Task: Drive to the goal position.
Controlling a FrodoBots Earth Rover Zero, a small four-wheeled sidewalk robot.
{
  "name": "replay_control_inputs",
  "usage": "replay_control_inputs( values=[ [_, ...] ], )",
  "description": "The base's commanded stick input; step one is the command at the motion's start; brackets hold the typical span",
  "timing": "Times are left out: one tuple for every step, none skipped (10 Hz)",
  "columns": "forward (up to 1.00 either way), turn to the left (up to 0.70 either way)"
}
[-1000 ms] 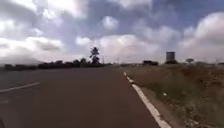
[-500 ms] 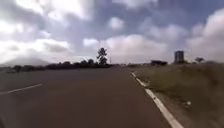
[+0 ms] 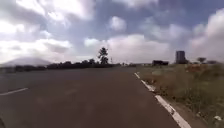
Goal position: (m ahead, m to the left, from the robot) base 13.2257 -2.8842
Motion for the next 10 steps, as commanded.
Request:
replay_control_inputs(
  values=[
    [1.00,0.00],
    [1.00,0.00],
    [1.00,0.00],
    [1.00,0.00],
    [1.00,0.00],
    [1.00,0.00],
    [1.00,0.00],
    [1.00,0.00],
    [1.00,0.00],
    [1.00,0.00]
  ],
)
